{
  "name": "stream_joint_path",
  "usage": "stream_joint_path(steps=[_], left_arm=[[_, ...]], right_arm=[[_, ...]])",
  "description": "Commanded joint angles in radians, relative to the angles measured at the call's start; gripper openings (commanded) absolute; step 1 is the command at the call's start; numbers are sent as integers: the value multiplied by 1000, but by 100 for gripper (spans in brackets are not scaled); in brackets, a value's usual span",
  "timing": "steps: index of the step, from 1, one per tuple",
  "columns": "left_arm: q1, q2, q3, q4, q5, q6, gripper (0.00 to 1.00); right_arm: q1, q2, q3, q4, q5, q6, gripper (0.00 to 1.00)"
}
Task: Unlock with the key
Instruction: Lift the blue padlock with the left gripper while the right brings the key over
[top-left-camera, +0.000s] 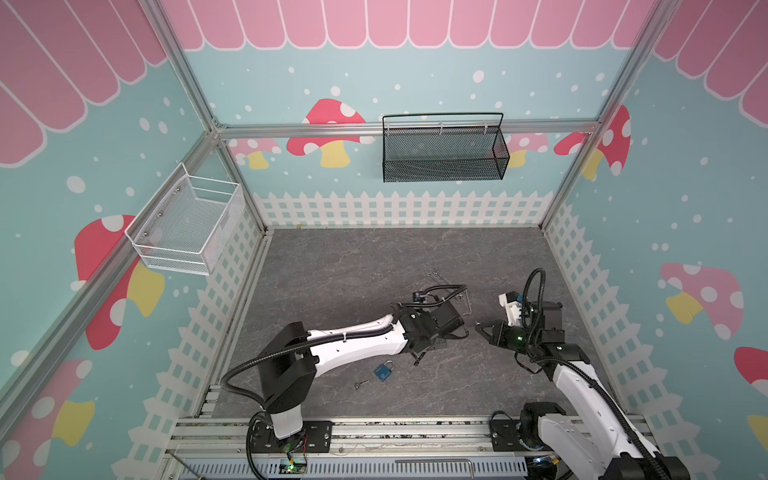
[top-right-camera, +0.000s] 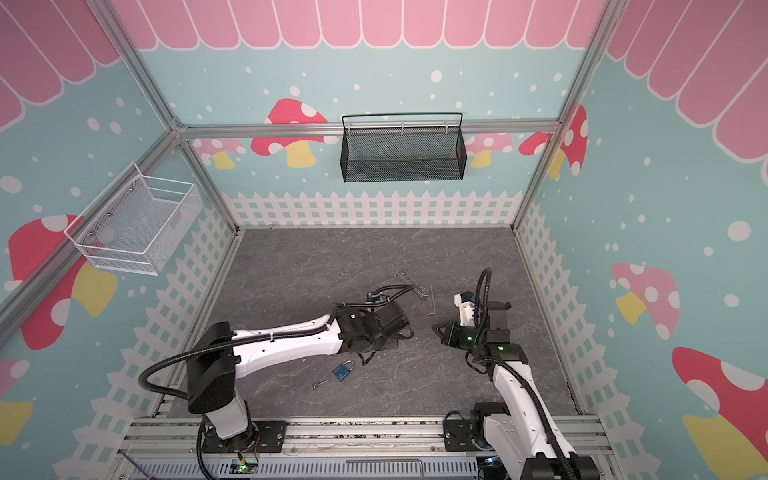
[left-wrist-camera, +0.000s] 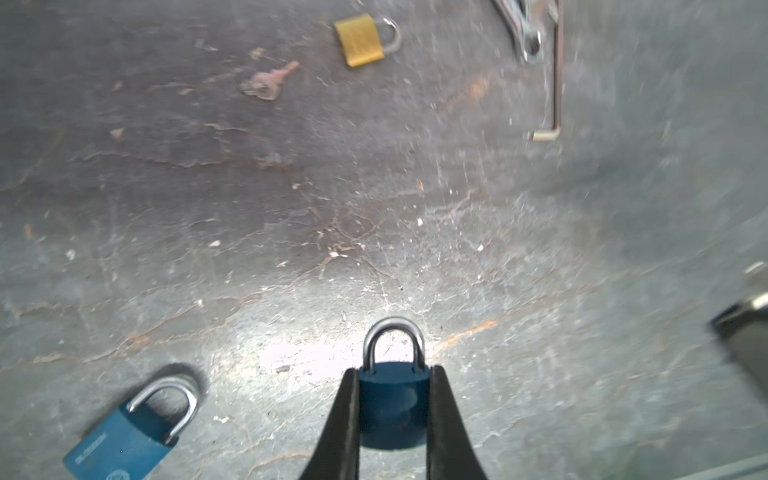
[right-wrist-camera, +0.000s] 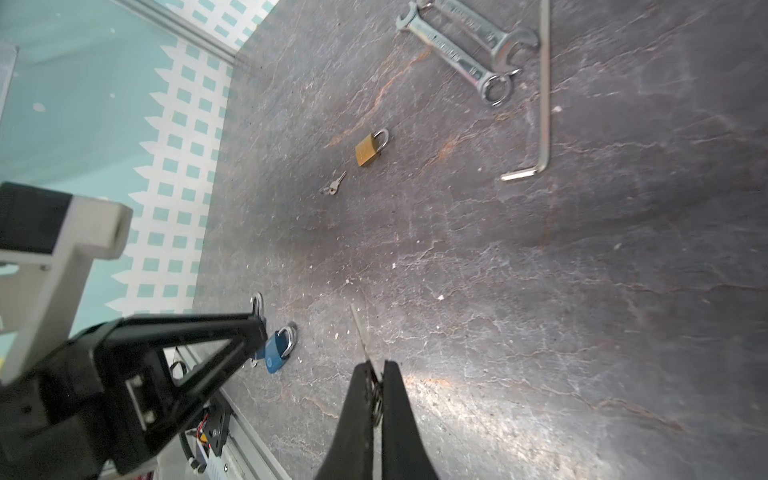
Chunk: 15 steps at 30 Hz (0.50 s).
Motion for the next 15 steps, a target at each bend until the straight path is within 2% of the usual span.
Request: stream_joint_path(steps=[1, 6, 8, 10, 15], left_arm=[[15, -73, -95, 139, 4, -209, 0], [18, -204, -225, 227, -31, -448, 0], [14, -265, -299, 314, -48, -526, 0], [15, -292, -324, 340, -91, -562, 0], [14, -284, -292, 300, -97, -592, 0]], right_arm=[[124, -43, -24, 59, 116, 108, 0], [287, -77, -102, 190, 195, 280, 0], [367, -74, -123, 250, 232, 331, 0], [458, -61, -127, 273, 306, 381, 0], [642, -9, -123, 357, 457, 483, 0]])
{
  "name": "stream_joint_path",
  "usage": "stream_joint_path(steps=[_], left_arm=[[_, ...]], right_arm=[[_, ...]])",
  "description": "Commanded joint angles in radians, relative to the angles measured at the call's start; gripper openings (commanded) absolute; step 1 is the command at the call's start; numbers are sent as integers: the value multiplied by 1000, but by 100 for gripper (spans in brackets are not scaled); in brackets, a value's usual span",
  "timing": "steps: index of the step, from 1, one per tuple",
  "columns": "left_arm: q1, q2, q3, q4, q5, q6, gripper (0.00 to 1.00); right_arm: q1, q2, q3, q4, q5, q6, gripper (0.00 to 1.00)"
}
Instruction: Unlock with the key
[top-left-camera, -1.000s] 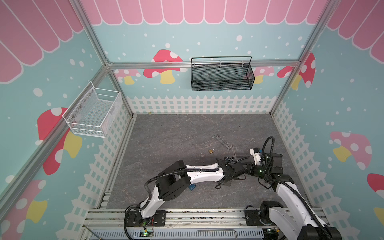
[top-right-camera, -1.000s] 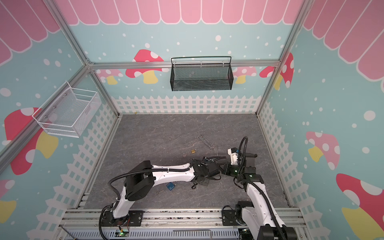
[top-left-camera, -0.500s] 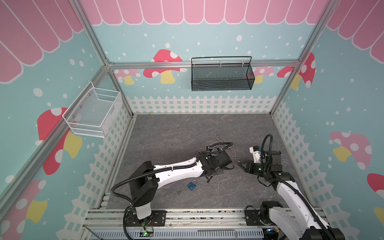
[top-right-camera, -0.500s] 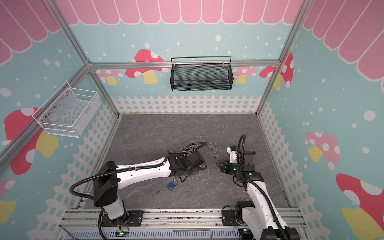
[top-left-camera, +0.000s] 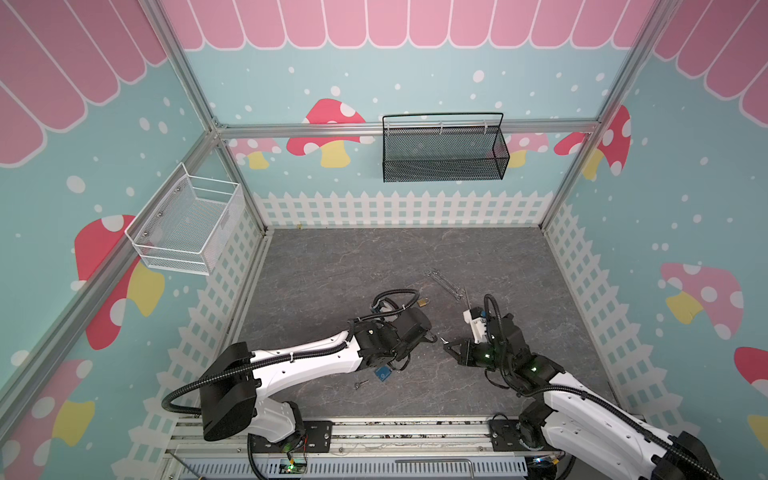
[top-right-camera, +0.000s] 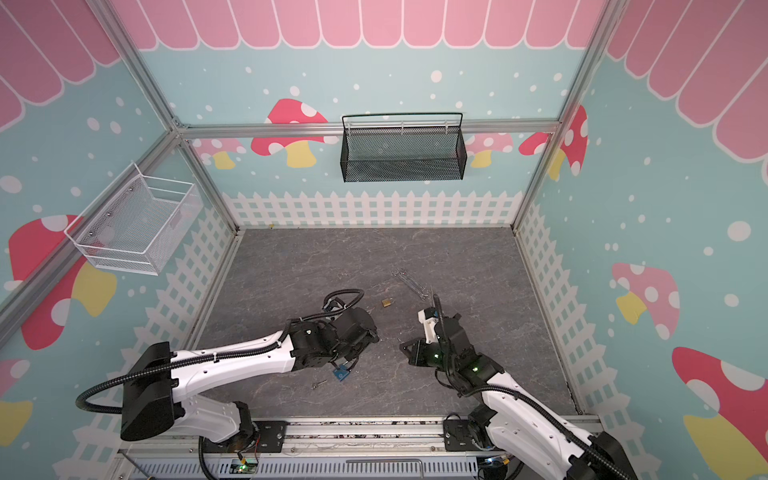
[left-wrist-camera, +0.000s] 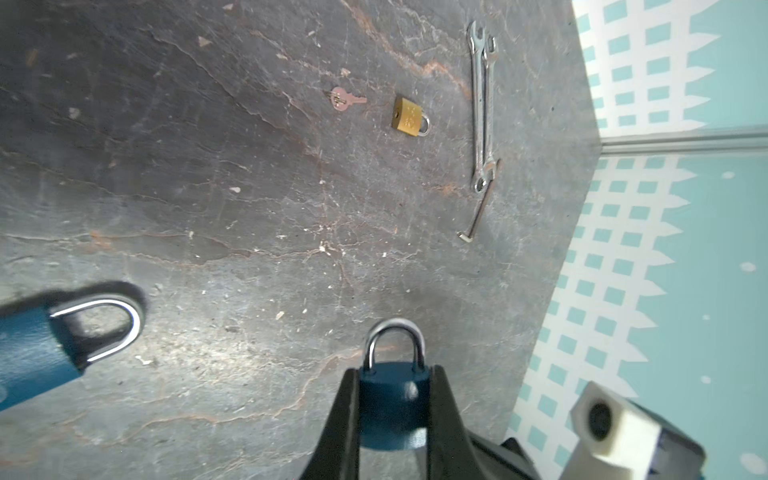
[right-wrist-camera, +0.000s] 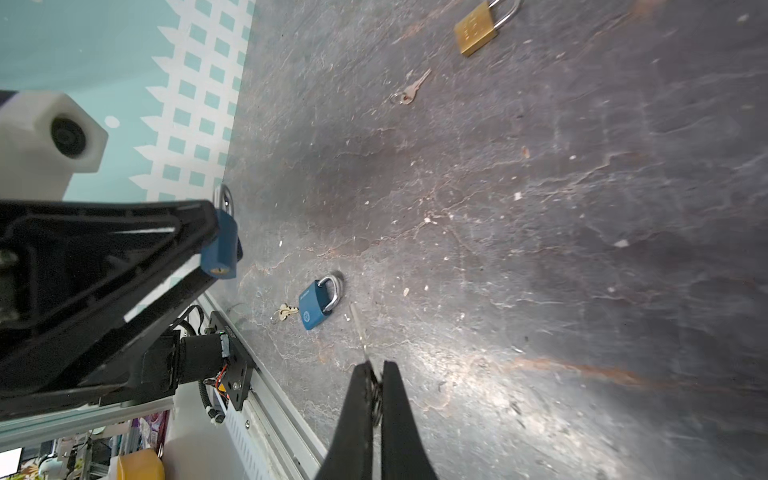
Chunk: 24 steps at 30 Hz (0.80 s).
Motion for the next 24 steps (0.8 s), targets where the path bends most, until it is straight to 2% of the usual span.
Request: stream_joint_path(steps=[1, 7, 16, 24], left_arm=[[-5, 3, 18, 27, -45, -111, 0], [-20, 10, 25, 10, -84, -127, 0], [-33, 1, 48, -47, -143, -80, 0], [-36, 5, 45, -63, -171, -81, 0]], right_arm=[[96, 33, 6, 113, 160, 132, 0], [223, 97, 60, 149, 284, 180, 0], [239, 186, 119, 201, 228, 200, 0], [259, 160, 115, 203, 233, 214, 0]])
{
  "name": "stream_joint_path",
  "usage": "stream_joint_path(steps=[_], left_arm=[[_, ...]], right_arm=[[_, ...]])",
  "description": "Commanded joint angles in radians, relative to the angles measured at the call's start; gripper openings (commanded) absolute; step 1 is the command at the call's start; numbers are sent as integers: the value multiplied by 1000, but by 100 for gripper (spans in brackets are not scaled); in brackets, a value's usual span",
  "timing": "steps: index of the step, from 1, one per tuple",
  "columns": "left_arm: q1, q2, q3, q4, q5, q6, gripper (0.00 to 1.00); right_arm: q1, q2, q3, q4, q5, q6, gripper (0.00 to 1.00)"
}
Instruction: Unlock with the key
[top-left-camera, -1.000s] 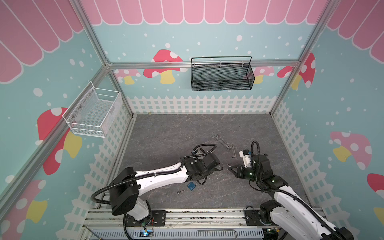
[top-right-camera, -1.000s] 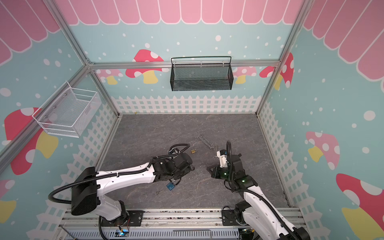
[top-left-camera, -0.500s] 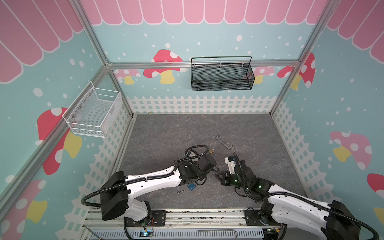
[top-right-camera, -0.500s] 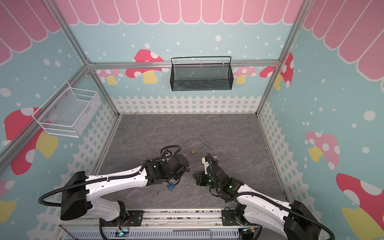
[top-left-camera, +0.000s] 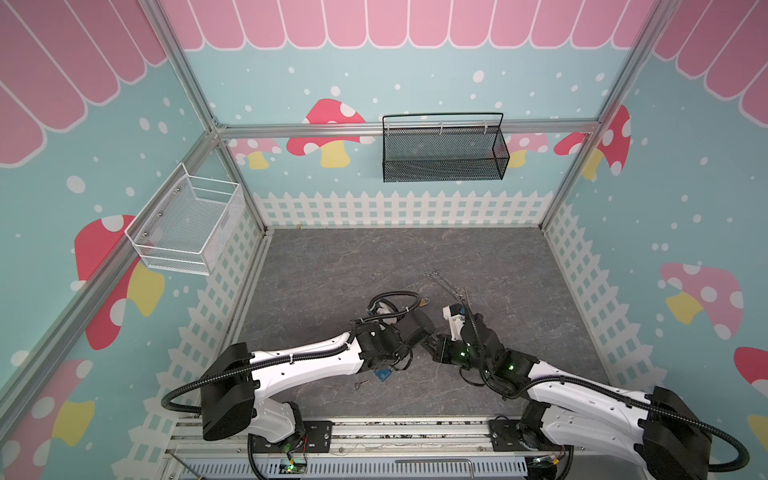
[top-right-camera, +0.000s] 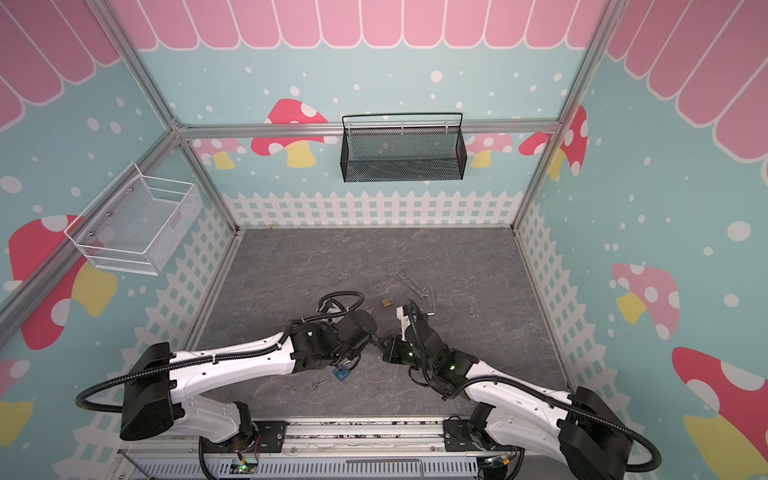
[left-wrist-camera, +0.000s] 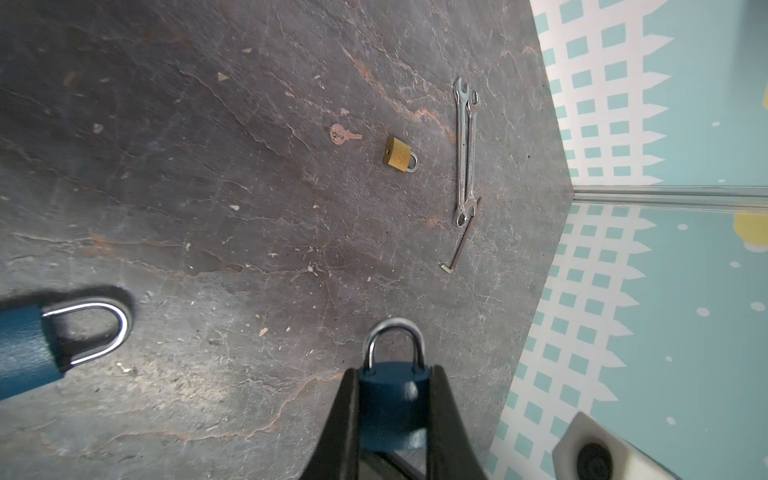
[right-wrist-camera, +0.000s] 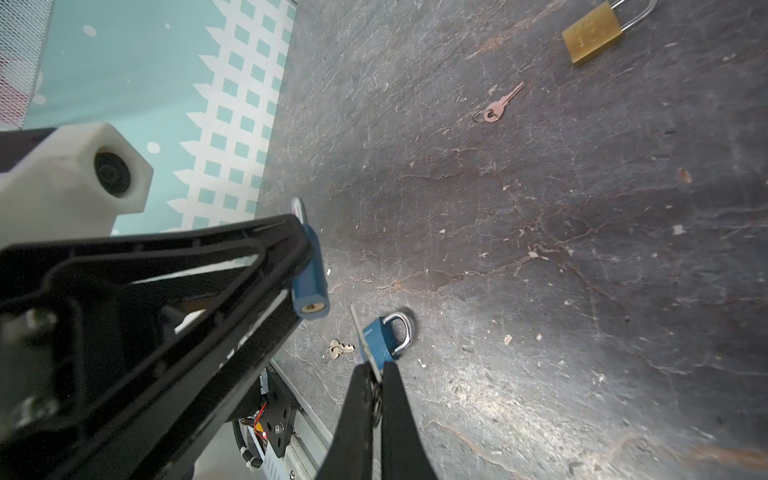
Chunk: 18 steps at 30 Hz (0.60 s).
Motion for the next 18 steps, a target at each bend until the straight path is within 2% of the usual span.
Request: stream_joint_path(steps=[1, 18], left_arm=[[-5, 4, 24, -23, -51, -6, 0], [-7, -7, 16, -17, -53, 0, 0]], right_arm=[[14, -22, 19, 16, 12, 35, 0], [26, -20, 52, 24, 63, 36, 0]])
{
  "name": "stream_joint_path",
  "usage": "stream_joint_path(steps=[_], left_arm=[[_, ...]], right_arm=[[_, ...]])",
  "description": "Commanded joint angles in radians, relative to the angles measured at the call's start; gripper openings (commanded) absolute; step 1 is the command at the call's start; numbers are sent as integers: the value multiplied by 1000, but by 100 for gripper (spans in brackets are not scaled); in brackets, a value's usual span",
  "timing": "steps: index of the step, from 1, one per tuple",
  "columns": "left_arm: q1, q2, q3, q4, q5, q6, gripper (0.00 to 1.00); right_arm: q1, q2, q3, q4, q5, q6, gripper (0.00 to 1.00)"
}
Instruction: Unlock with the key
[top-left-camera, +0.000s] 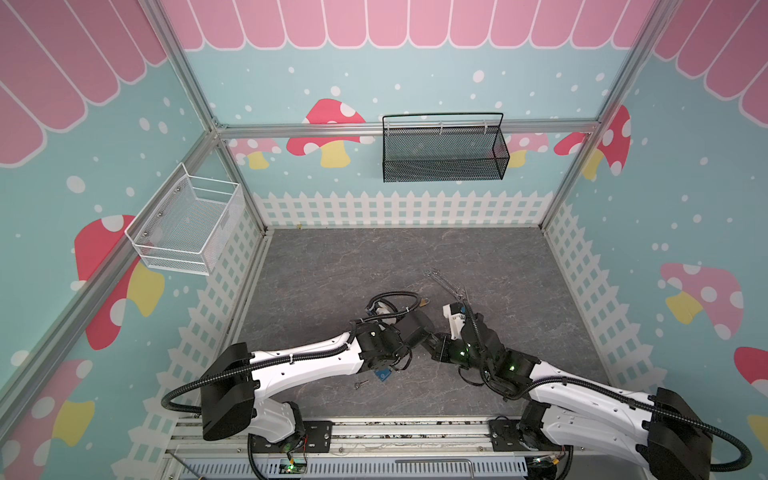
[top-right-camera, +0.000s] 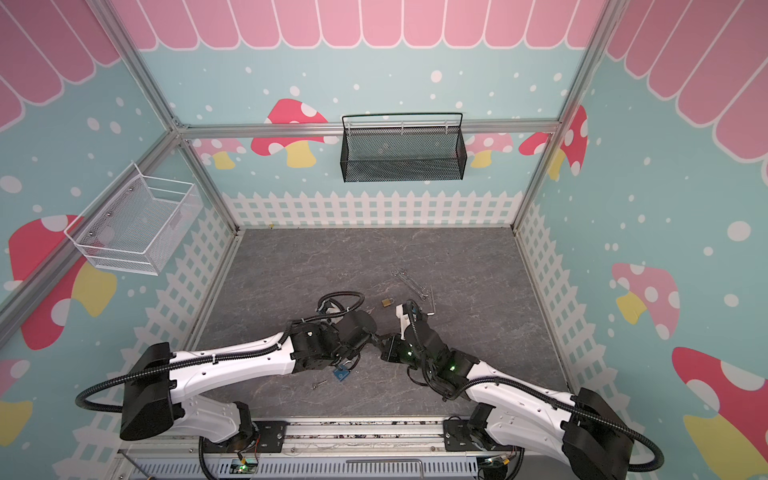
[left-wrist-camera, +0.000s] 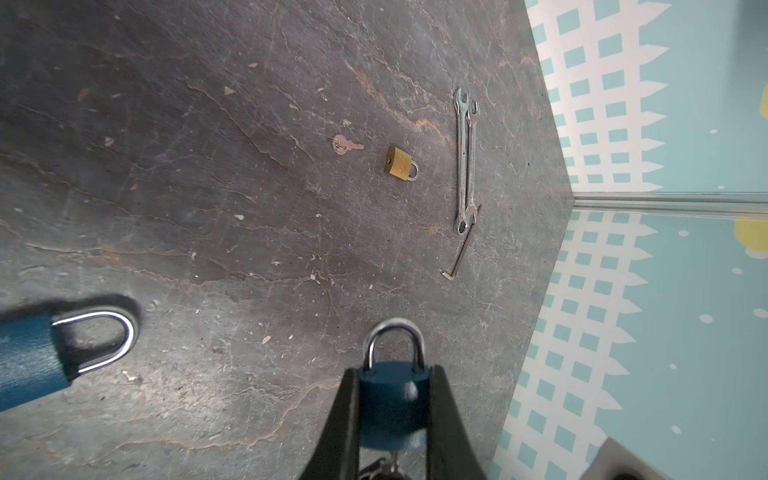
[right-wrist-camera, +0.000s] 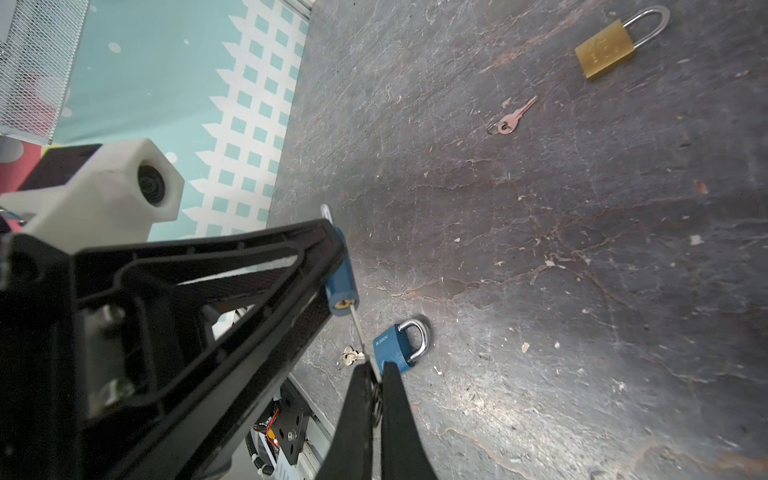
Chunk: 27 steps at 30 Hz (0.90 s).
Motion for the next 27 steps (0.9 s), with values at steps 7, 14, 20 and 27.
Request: stream_joint_path(steps=[7, 14, 20, 27], left_arm=[[-3, -19, -2, 19, -22, -6, 0], [-5, -22, -11, 57, -8, -1, 0], [-6, -13, -4, 70, 3, 34, 0], [-20, 18, 35, 4, 10, 100, 0]], right_arm=[[10, 9, 32, 3, 41, 35, 0], [9, 14, 44, 11, 39, 37, 0], [10, 18, 60, 5, 52, 49, 0], [8, 23, 106, -7, 45, 52, 0]])
